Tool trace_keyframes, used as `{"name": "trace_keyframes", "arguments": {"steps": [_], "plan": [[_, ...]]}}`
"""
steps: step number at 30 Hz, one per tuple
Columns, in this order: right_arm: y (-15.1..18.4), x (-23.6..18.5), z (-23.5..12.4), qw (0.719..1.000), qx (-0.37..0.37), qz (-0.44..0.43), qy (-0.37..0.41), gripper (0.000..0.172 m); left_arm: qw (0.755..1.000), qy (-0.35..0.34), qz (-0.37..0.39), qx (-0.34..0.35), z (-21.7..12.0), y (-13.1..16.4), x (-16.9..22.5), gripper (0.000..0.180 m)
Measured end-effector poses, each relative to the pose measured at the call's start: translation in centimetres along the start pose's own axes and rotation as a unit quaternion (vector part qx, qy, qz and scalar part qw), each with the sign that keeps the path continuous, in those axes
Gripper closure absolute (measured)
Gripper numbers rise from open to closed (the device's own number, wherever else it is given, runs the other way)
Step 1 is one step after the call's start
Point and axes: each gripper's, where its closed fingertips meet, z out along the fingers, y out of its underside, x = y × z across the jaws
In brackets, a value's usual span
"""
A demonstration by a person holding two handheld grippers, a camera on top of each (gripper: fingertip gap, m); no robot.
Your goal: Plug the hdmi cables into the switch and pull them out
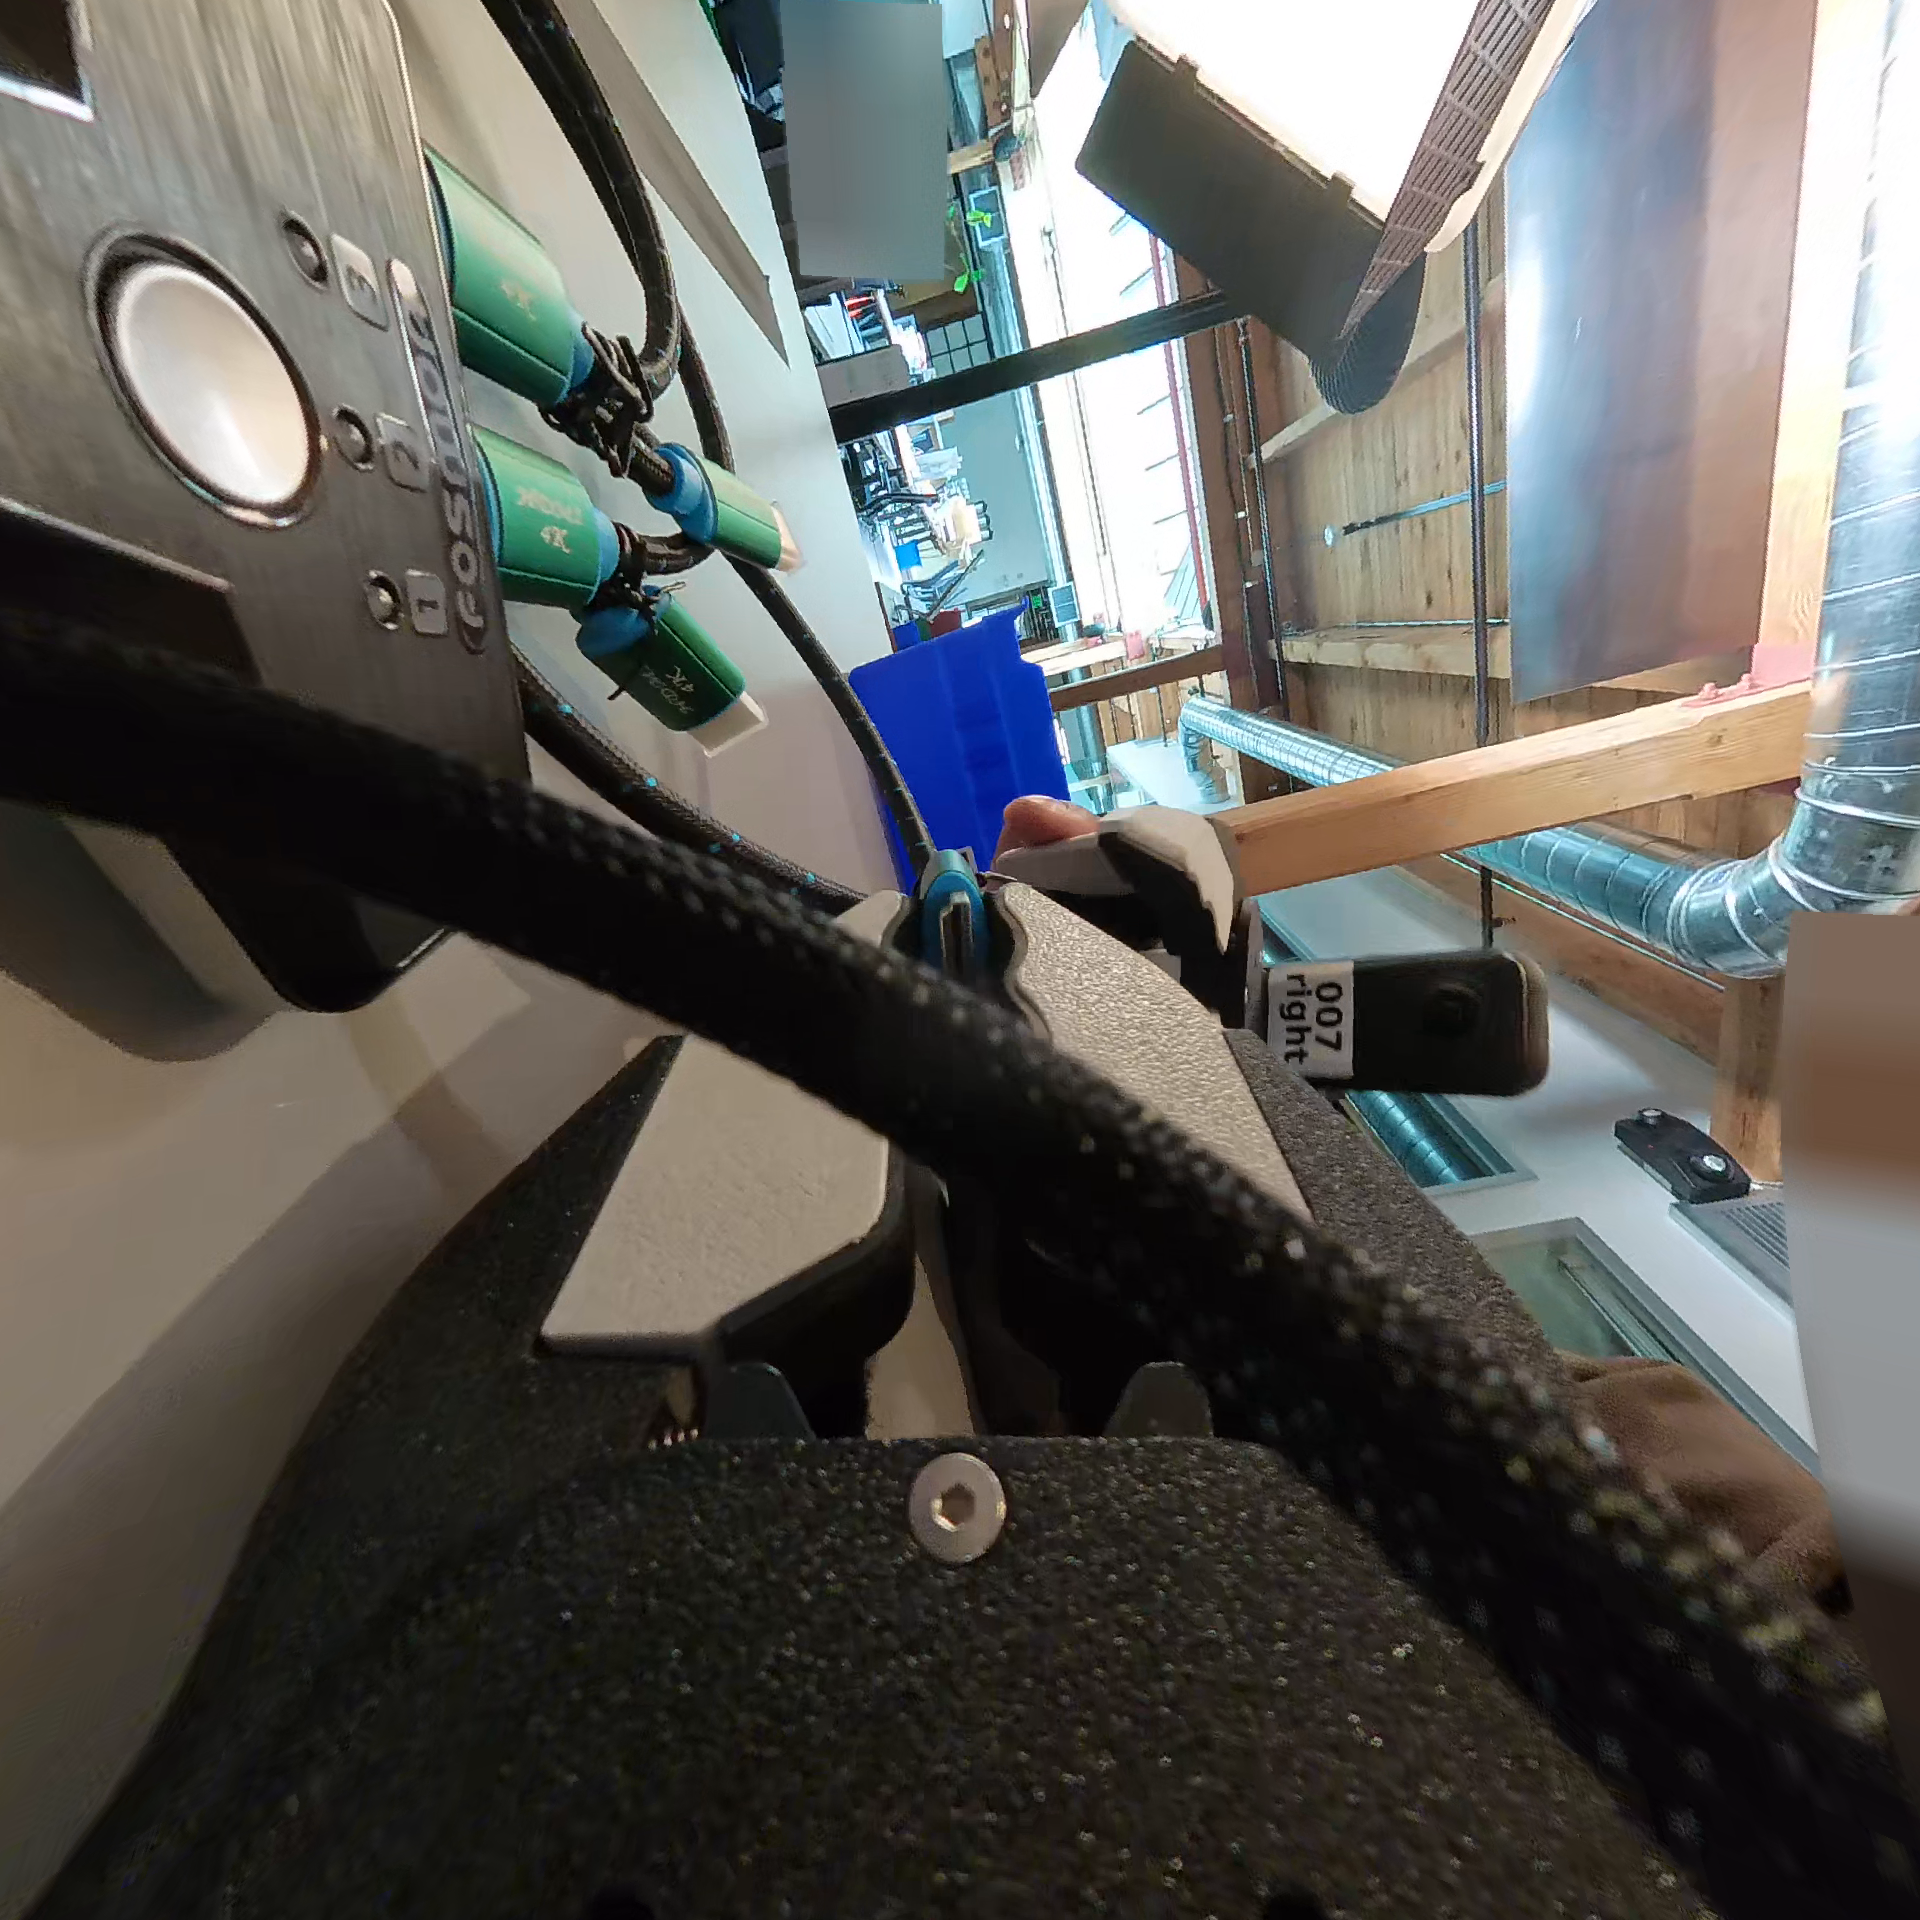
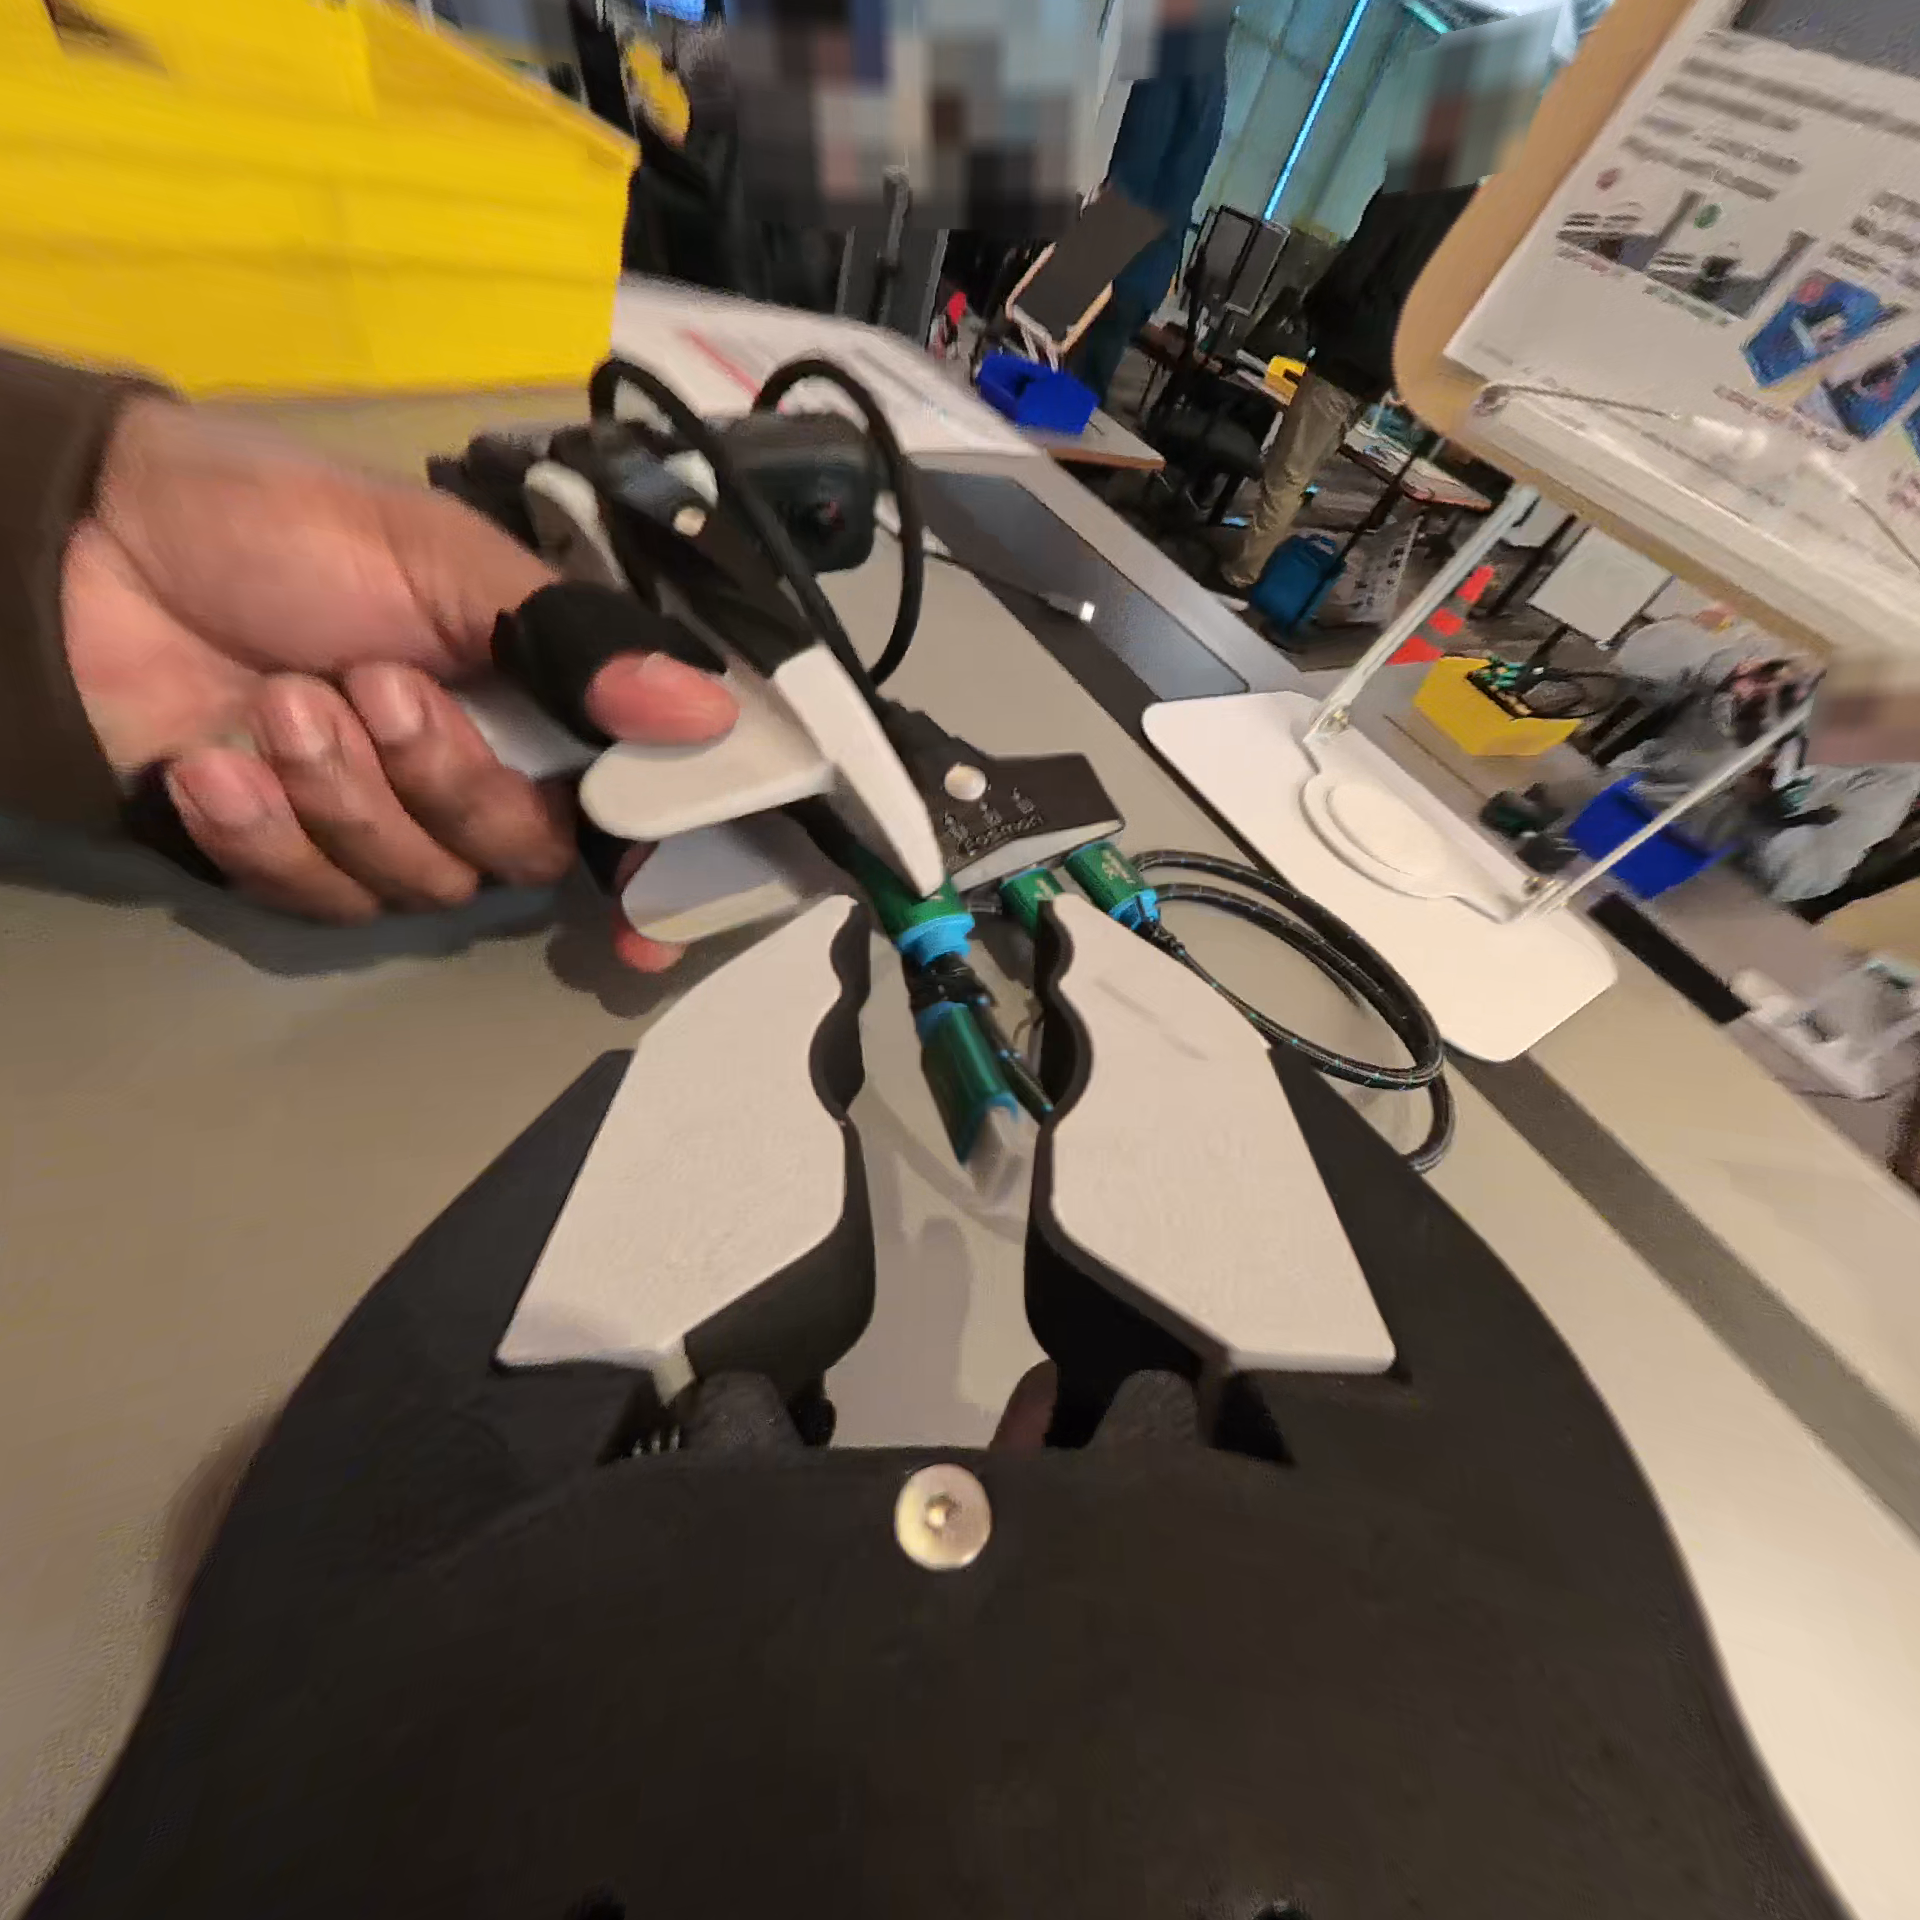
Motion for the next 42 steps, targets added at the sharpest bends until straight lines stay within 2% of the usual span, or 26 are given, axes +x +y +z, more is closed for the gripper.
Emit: {"name": "trace_keyframes", "arguments": {"steps": [3,5,10,21,27,29,31,34,36,38,40,42], "plan": [[2.1,-0.8,1.3,0.995,-0.07,-0.071,0.019,0.138,1.0,0.002,0.002,-0.006,0.2,0.2,-0.1,0.168],[3.3,-0.6,1.8,0.991,-0.1,-0.084,0.031,0.139,1.0,0.003,0.002,-0.008,0.2,0.2,-0.1,0.17],[3.5,-0.2,1.8,0.992,-0.102,-0.06,0.037,0.154,1.0,-0.002,0.007,-0.015,0.1,0.3,-0.2,0.17],[3.8,0.2,1.0,0.995,-0.094,-0.022,0.004,0.156,1.0,0.008,0.004,-0.014,-0.4,-0.1,0.0,0.17],[3.5,0.6,0.9,0.996,-0.089,-0.009,0.012,0.154,1.0,0.019,-0.004,-0.001,-0.5,-0.5,0.2,0.17],[2.9,1.3,0.5,0.996,-0.077,-0.008,0.036,0.145,0.999,0.03,-0.005,0.013,-0.6,-0.9,0.5,0.17],[0.9,1.5,-0.2,0.999,-0.032,0.01,0.039,0.134,0.999,0.04,-0.009,0.032,-0.8,-1.4,0.7,0.17],[-3.3,-0.6,-0.6,0.992,0.066,0.103,-0.031,0.128,0.995,0.066,-0.019,0.066,-1.0,-2.2,1.2,0.17],[-3.9,-1.9,0.2,0.982,0.072,0.163,-0.067,0.134,0.992,0.06,-0.033,0.107,-1.4,-3.2,0.5,0.17],[-3.4,-2.0,1.0,0.976,0.062,0.199,-0.064,0.134,0.986,0.082,-0.043,0.139,-2.2,-4.1,0.8,0.17],[-4.1,-1.6,0.8,0.975,0.09,0.199,-0.041,0.135,0.983,0.079,-0.04,0.163,-2.7,-4.7,0.7,0.17],[-5.3,-2.4,0.5,0.974,0.11,0.19,-0.056,0.142,0.98,0.076,-0.04,0.18,-2.9,-5.1,0.6,0.17]]}}
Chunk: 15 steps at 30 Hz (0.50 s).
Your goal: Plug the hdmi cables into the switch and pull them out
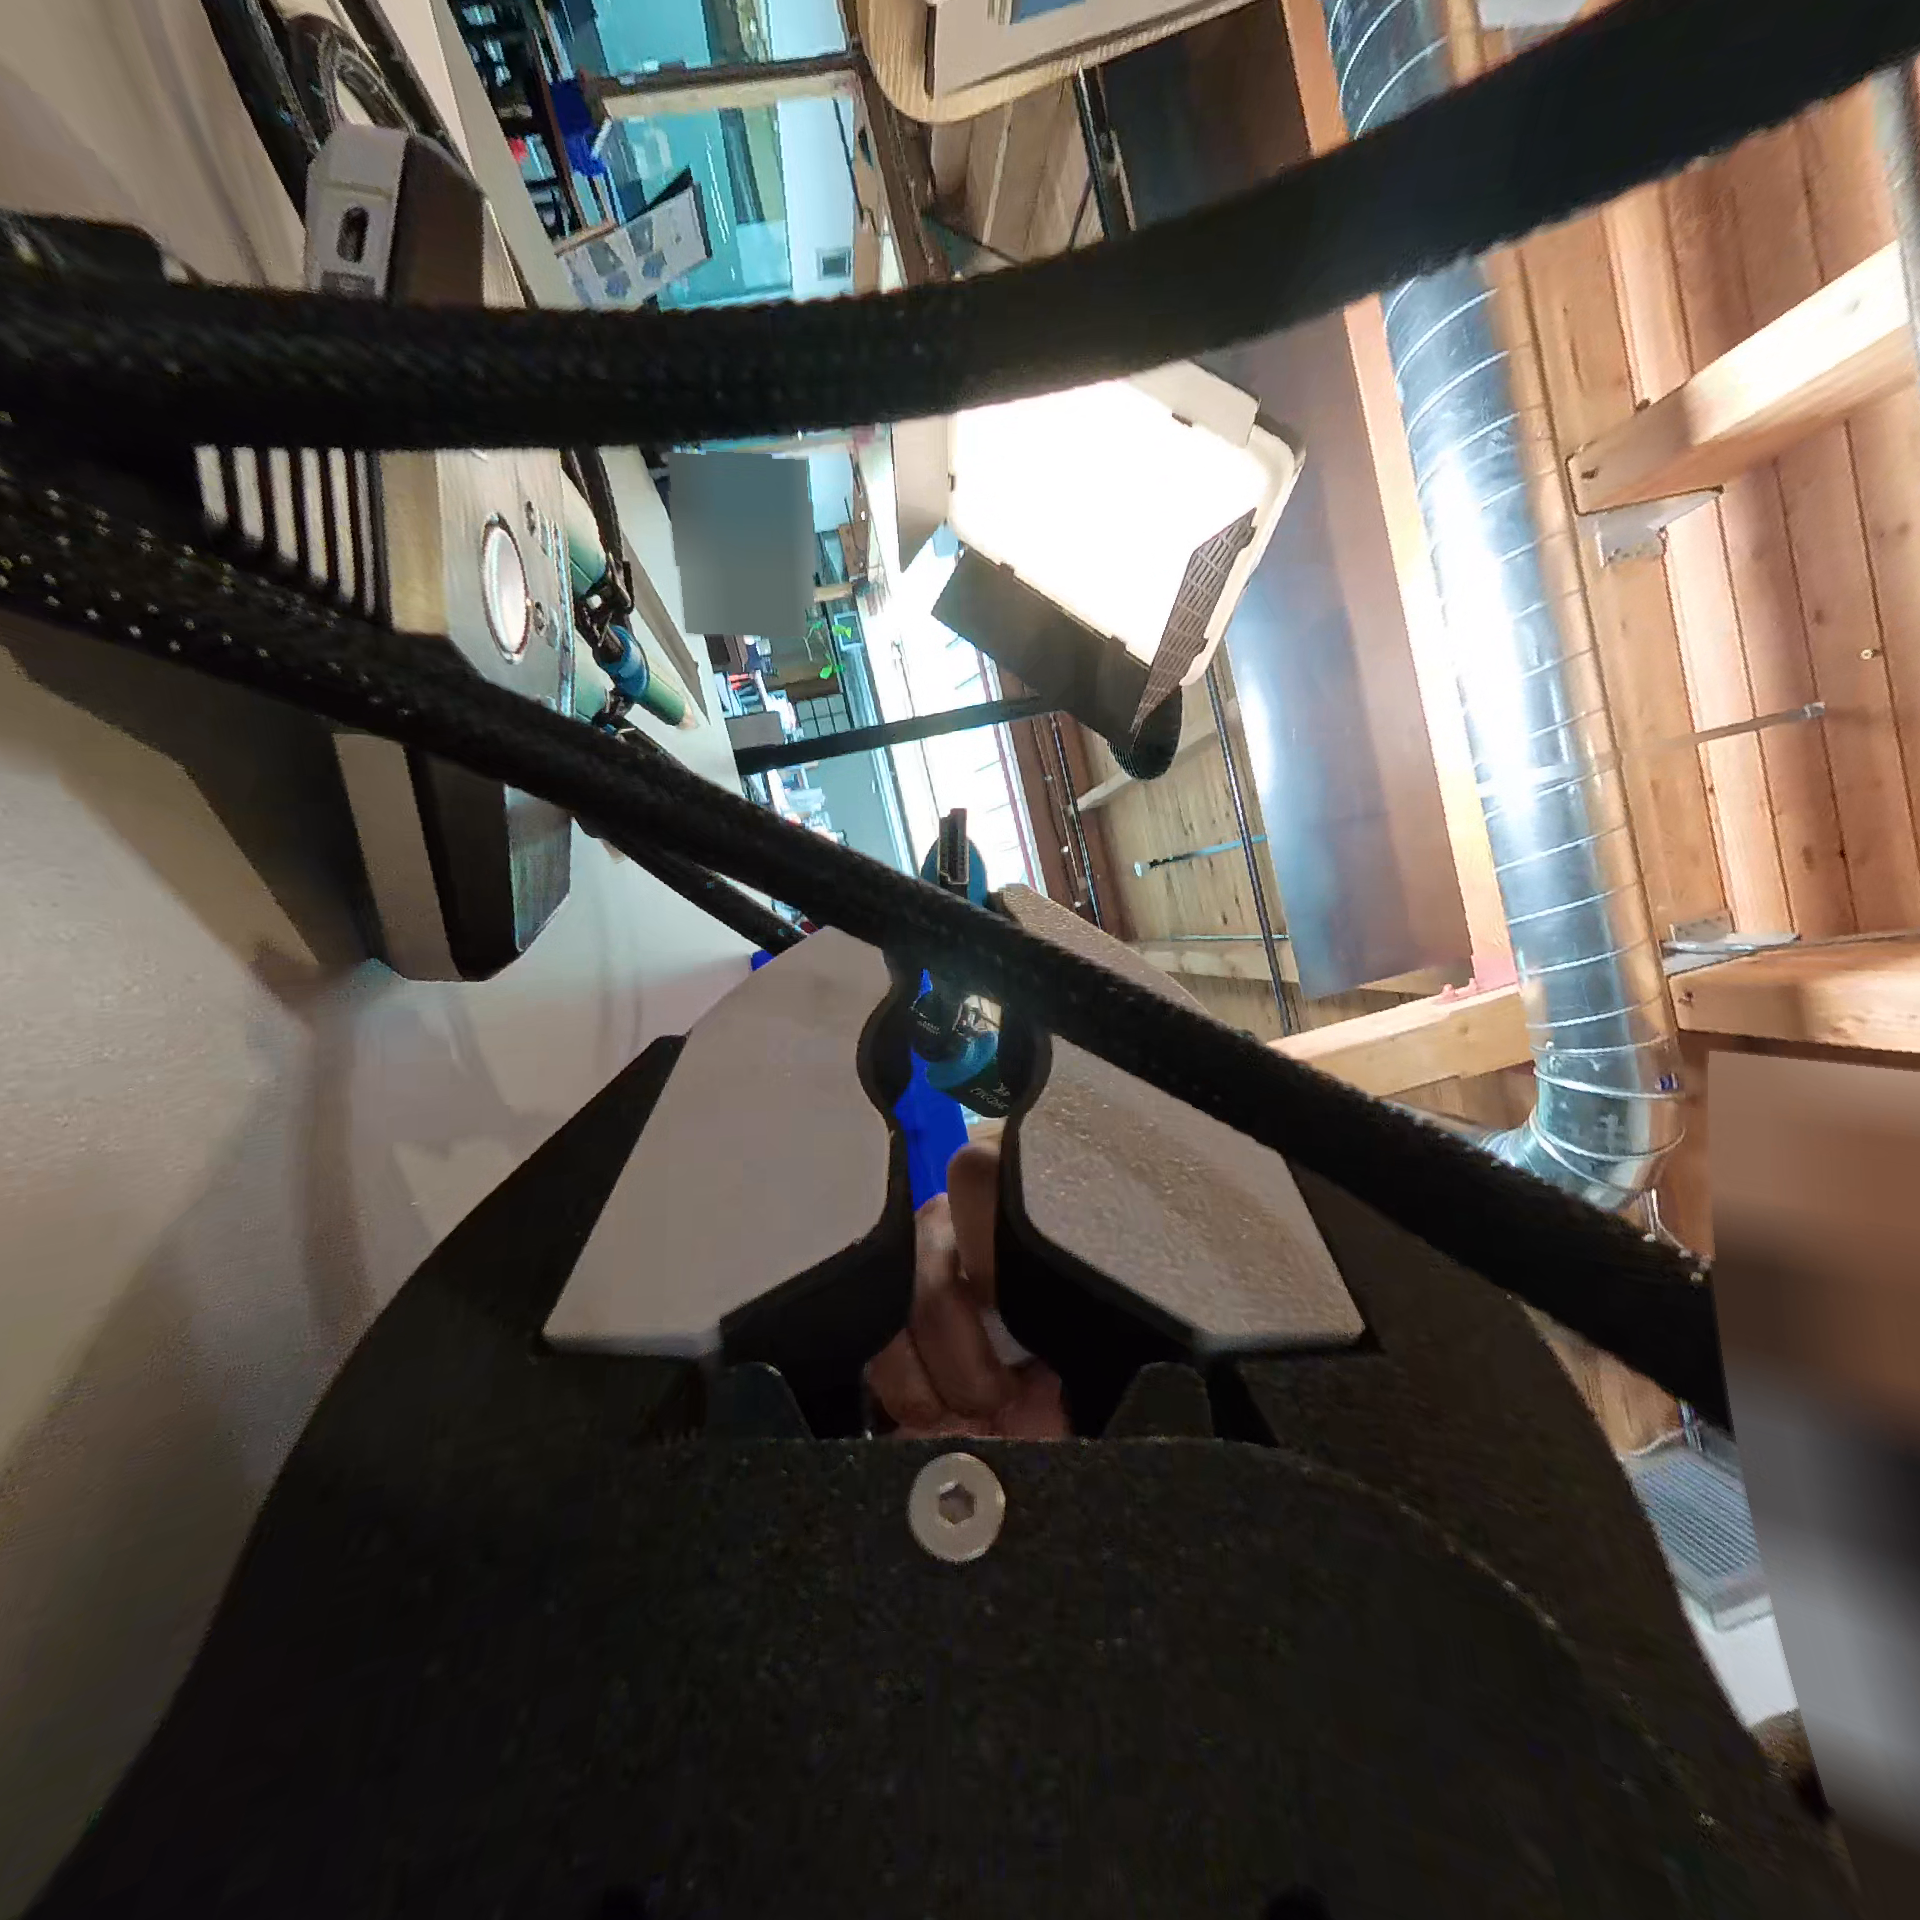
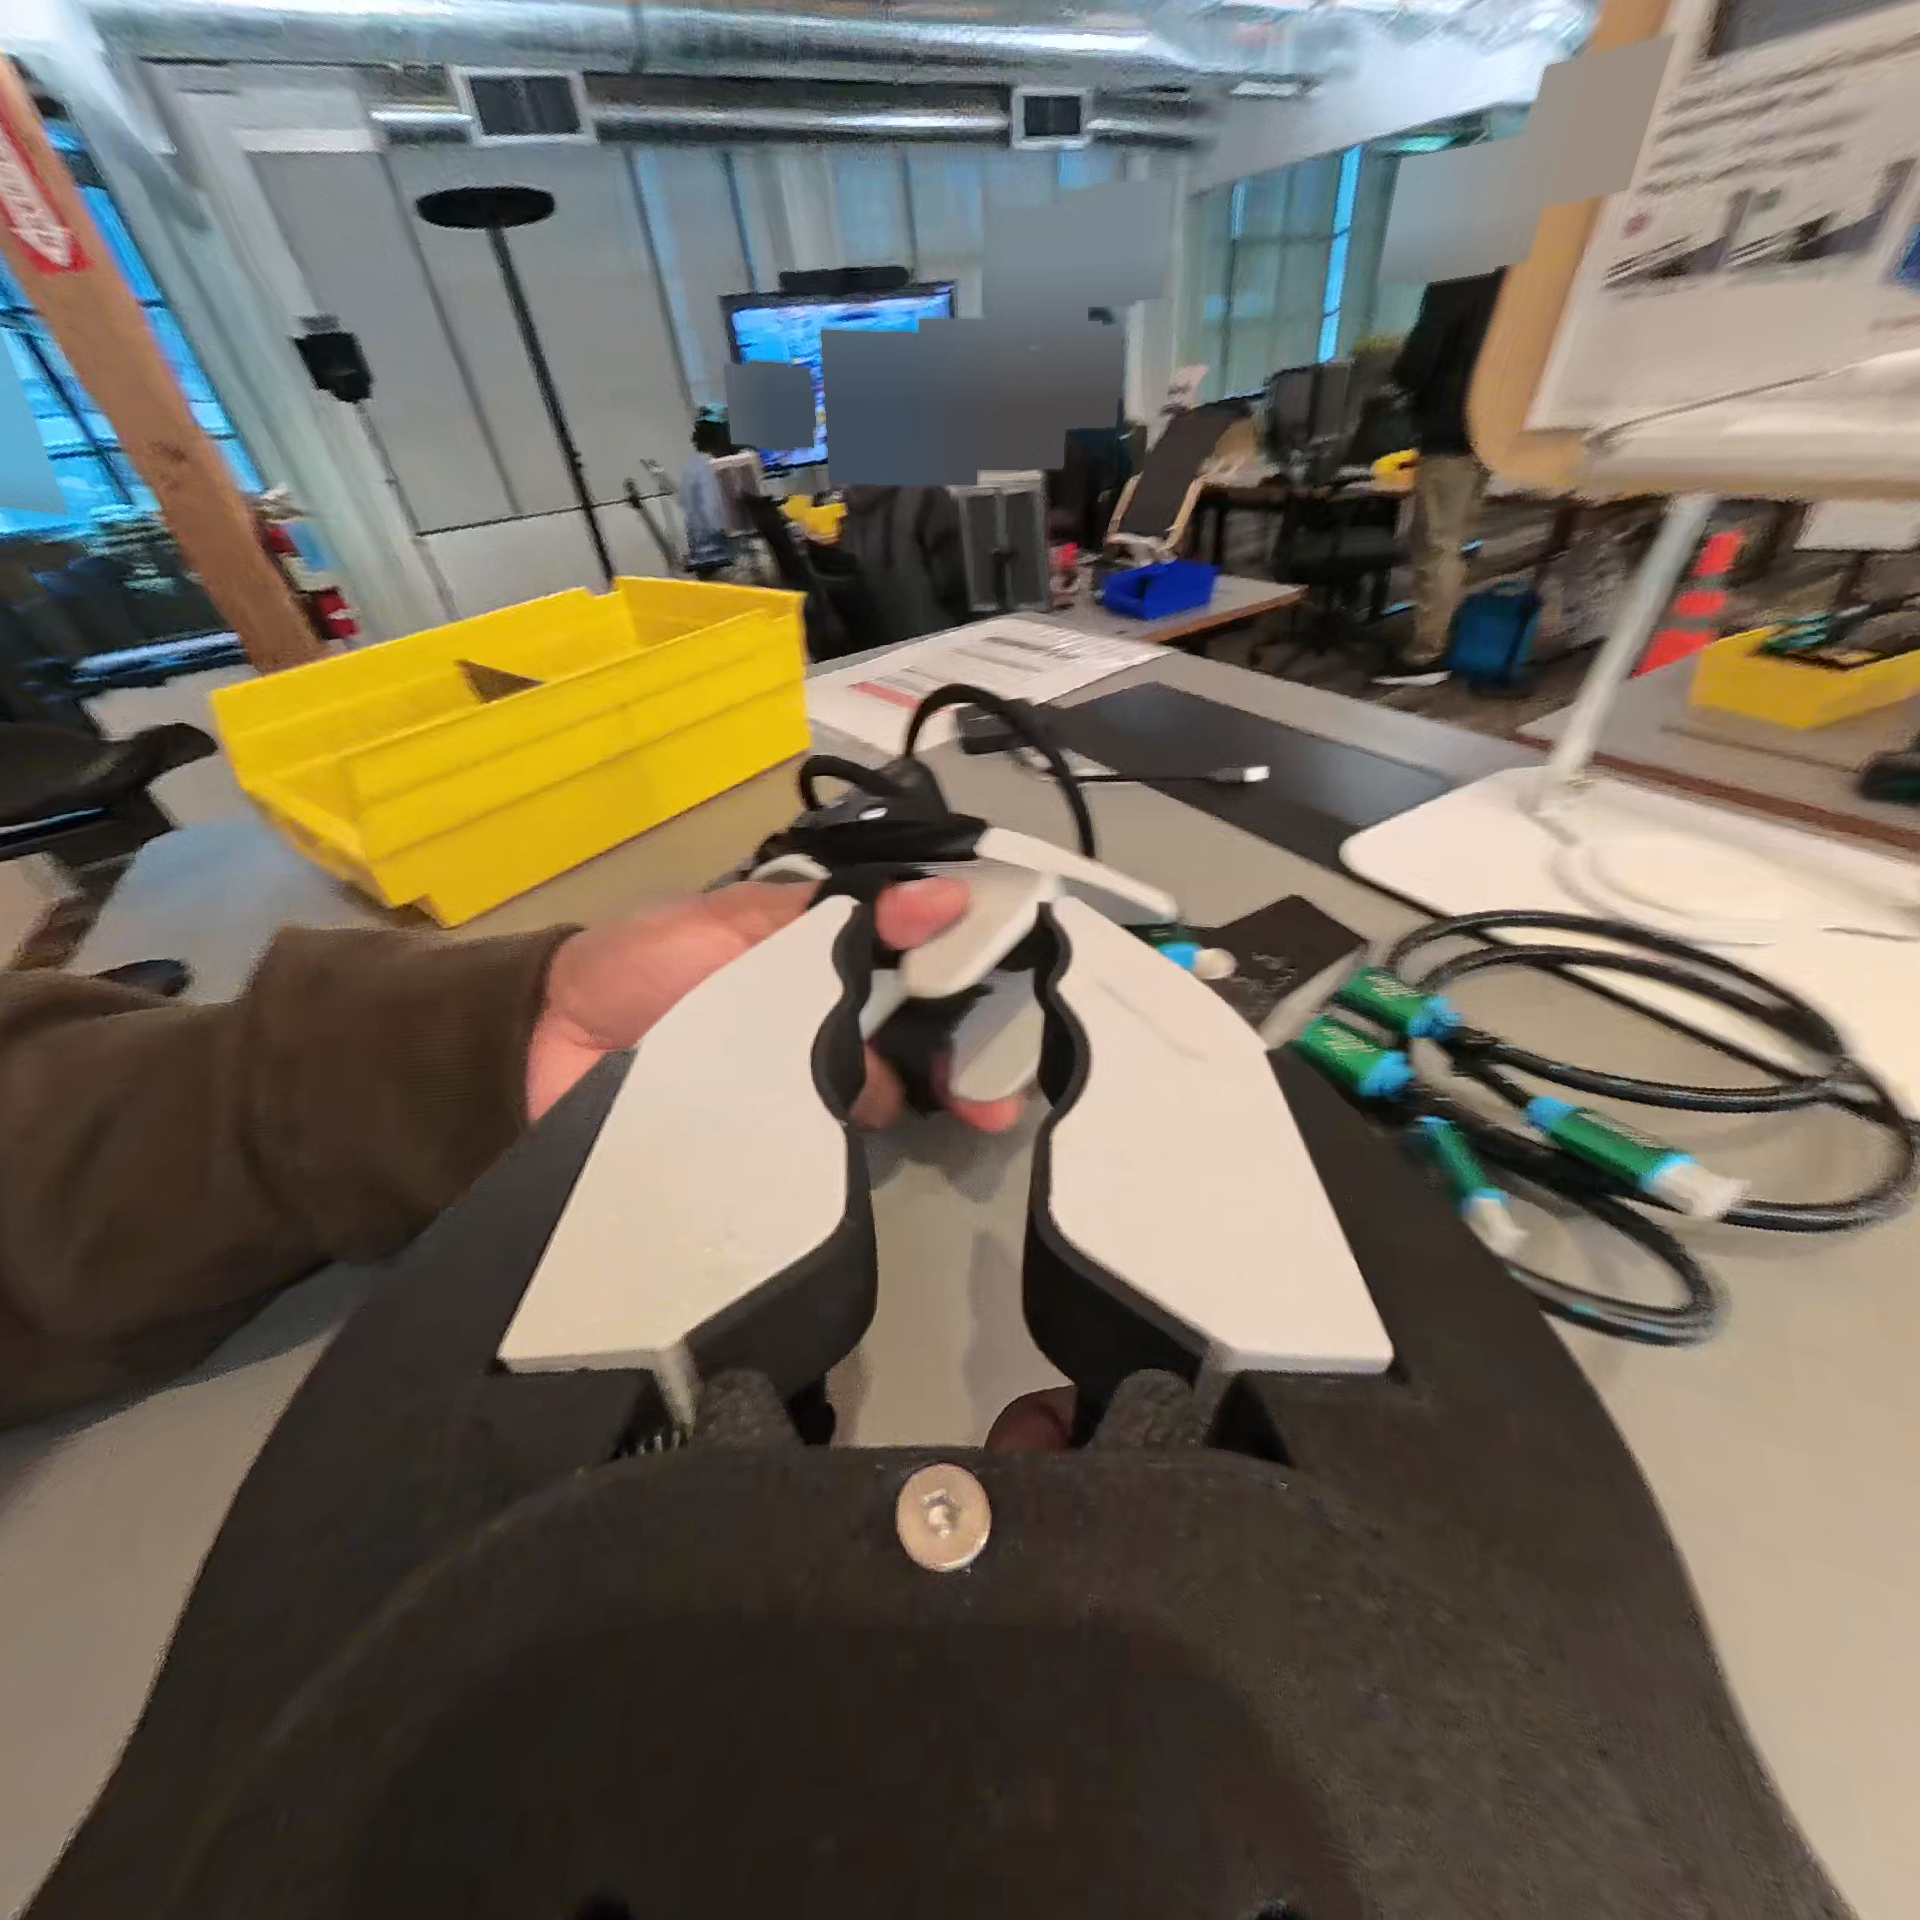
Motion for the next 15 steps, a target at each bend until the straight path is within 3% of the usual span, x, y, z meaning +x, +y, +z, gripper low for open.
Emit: {"name": "trace_keyframes", "arguments": {"steps": [3,6,12,15], "plan": [[2.6,-2.4,1.8,0.994,-0.066,0.062,-0.06,0.152,1.0,0.002,0.005,0.014,0.1,-0.1,0.1,0.169],[6.8,-0.3,3.3,0.982,-0.143,0.124,0.02,0.152,1.0,0.001,0.016,0.011,0.4,0.3,0.2,0.17],[5.6,3.6,2.2,0.95,-0.038,0.303,0.062,0.16,0.999,0.004,0.037,-0.002,1.5,2.0,0.3,0.169],[4.4,4.7,1.3,0.931,0.02,0.362,0.045,0.164,0.999,0.006,0.047,-0.02,2.3,3.2,0.4,0.169]]}}
